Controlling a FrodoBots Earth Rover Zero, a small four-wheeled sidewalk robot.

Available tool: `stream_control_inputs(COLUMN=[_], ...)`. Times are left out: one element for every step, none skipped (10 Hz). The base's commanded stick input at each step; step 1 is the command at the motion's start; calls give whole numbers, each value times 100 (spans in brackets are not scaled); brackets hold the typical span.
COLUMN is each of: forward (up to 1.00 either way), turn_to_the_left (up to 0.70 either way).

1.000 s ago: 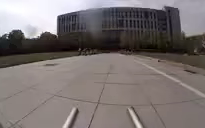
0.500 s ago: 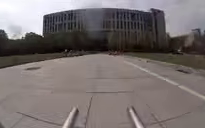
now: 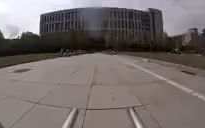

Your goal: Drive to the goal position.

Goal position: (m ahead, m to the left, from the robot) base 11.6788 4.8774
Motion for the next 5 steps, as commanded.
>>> stream_control_inputs(forward=[100,100,100,100,100], turn_to_the_left=[2,2,2,2,2])
